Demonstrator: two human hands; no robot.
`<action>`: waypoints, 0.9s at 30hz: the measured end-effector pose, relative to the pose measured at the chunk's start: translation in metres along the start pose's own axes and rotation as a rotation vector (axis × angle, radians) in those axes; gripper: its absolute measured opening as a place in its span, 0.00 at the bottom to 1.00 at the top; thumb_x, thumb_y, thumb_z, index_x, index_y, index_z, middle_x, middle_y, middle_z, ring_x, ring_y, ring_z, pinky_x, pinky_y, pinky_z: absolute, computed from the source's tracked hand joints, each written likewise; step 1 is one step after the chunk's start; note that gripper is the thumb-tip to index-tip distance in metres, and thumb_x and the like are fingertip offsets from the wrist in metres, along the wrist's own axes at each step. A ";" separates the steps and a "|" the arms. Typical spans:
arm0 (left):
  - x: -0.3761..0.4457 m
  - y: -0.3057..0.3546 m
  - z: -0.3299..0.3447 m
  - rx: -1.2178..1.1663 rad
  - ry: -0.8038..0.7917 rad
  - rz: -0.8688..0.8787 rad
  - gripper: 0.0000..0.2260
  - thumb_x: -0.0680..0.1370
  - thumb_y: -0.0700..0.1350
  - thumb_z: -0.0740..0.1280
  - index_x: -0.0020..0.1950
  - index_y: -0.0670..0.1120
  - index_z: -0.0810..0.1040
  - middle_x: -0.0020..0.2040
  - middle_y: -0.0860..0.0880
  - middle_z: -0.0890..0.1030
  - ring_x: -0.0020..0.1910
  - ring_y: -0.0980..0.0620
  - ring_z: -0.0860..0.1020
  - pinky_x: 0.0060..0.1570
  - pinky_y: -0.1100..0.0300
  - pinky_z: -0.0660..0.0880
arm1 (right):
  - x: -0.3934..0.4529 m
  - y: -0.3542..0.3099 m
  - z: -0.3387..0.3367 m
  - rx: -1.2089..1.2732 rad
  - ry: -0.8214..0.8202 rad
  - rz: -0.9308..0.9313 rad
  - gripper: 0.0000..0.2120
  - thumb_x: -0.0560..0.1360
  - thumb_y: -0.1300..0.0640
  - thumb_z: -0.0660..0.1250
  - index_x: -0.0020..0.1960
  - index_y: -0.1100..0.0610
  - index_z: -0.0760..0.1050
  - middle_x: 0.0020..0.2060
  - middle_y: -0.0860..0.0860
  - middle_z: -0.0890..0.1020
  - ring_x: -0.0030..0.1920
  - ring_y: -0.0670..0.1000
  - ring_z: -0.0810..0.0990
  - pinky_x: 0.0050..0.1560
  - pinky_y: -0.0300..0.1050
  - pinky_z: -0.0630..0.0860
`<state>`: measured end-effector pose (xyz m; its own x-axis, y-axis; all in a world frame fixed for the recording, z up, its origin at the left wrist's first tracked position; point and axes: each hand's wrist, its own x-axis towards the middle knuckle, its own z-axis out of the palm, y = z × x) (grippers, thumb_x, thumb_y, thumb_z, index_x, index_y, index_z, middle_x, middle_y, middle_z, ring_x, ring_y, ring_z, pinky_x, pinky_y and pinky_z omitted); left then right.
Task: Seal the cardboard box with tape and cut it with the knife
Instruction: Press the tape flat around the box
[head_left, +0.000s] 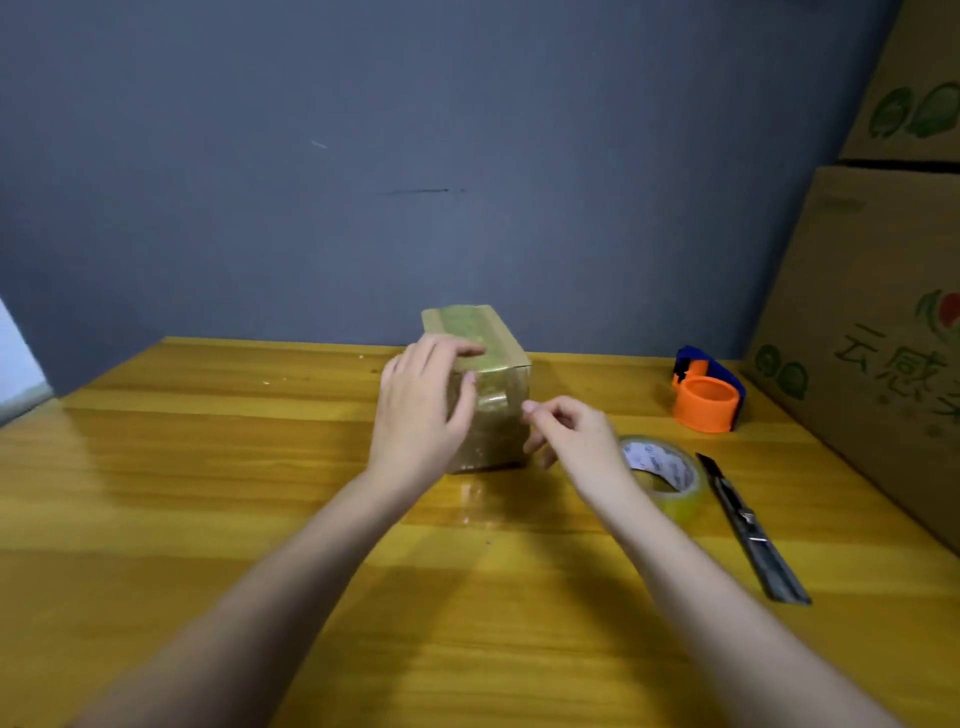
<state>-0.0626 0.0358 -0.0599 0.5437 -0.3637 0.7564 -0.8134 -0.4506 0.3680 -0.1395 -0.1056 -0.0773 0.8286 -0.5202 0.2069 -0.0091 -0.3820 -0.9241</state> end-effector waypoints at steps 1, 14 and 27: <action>0.005 -0.009 0.000 0.017 -0.014 -0.032 0.13 0.77 0.49 0.56 0.59 0.50 0.74 0.57 0.52 0.77 0.59 0.51 0.73 0.59 0.56 0.65 | 0.002 -0.002 0.007 0.065 -0.024 0.073 0.14 0.76 0.48 0.64 0.42 0.59 0.78 0.28 0.50 0.80 0.26 0.50 0.74 0.31 0.41 0.73; 0.031 -0.051 0.038 -0.286 -0.320 -0.180 0.24 0.75 0.51 0.47 0.64 0.53 0.75 0.71 0.52 0.70 0.74 0.52 0.58 0.70 0.64 0.50 | 0.009 -0.013 0.046 0.387 0.054 0.182 0.11 0.77 0.54 0.65 0.38 0.57 0.76 0.28 0.49 0.78 0.27 0.44 0.75 0.25 0.33 0.65; 0.026 -0.059 0.046 -0.323 -0.274 -0.120 0.21 0.70 0.66 0.59 0.61 0.62 0.75 0.67 0.60 0.72 0.73 0.56 0.59 0.71 0.59 0.54 | 0.013 0.011 0.052 0.354 0.100 0.063 0.14 0.77 0.55 0.64 0.33 0.56 0.74 0.26 0.50 0.76 0.23 0.41 0.72 0.26 0.30 0.66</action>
<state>0.0089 0.0153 -0.0862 0.6373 -0.5466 0.5431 -0.7407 -0.2403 0.6273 -0.0997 -0.0765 -0.1013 0.7739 -0.6126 0.1607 0.1504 -0.0686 -0.9862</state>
